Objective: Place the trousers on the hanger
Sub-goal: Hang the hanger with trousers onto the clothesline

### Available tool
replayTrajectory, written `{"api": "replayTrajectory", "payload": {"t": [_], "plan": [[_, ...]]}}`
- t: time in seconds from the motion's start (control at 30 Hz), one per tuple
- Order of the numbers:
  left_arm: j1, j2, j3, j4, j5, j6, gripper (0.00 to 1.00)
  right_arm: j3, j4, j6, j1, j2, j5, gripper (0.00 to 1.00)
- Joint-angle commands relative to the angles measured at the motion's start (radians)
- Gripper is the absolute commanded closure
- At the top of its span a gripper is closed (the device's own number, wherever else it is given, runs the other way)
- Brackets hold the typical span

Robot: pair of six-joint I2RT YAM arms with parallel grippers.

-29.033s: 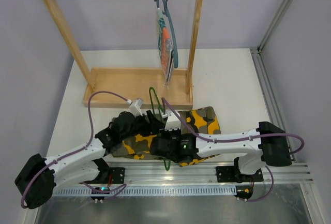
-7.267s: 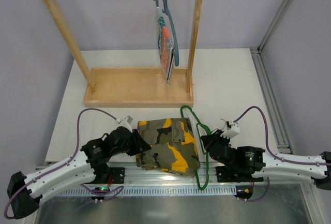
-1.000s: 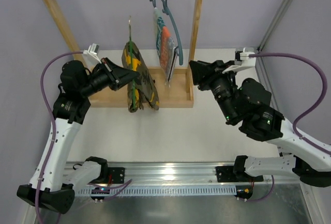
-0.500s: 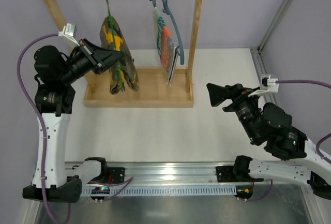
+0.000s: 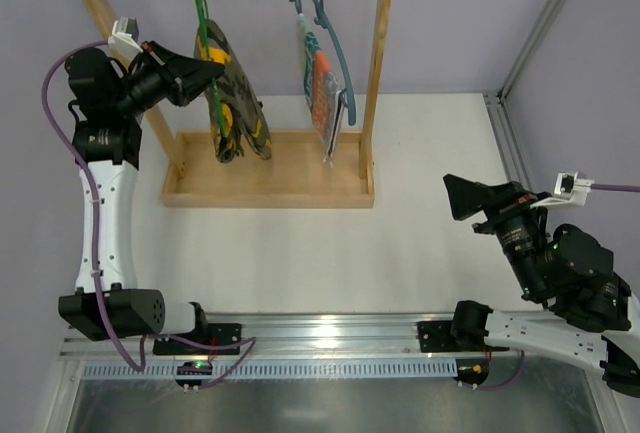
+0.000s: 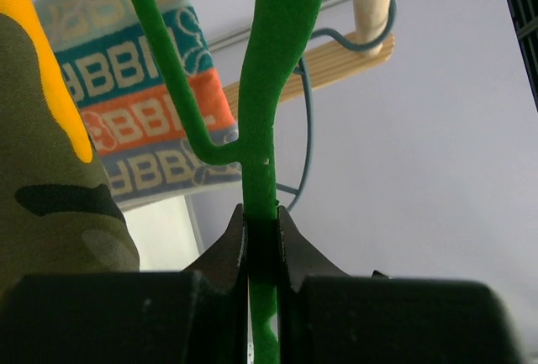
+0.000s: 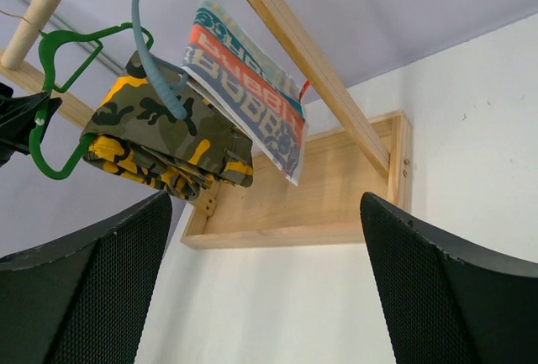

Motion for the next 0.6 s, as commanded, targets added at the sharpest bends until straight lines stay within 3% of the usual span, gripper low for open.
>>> {"api": "replayTrajectory", "payload": {"t": [0.0, 0.27, 0.47, 0.57], "plan": [[0.048, -0.011, 0.096, 0.303, 0.069, 0.006, 1.00, -0.031, -0.035, 0.048, -0.003, -0.038, 0.047, 0.05], [0.085, 0.004, 0.005, 0.318, 0.099, -0.002, 1.00, -0.044, -0.069, 0.051, -0.003, -0.067, 0.087, 0.05], [0.118, -0.022, -0.033, 0.255, 0.106, 0.036, 0.86, -0.054, -0.072, 0.063, -0.003, -0.062, 0.087, 0.05], [0.123, -0.025, -0.059, 0.251, 0.110, 0.039, 0.84, -0.057, -0.072, 0.071, -0.003, -0.062, 0.082, 0.05]]}}
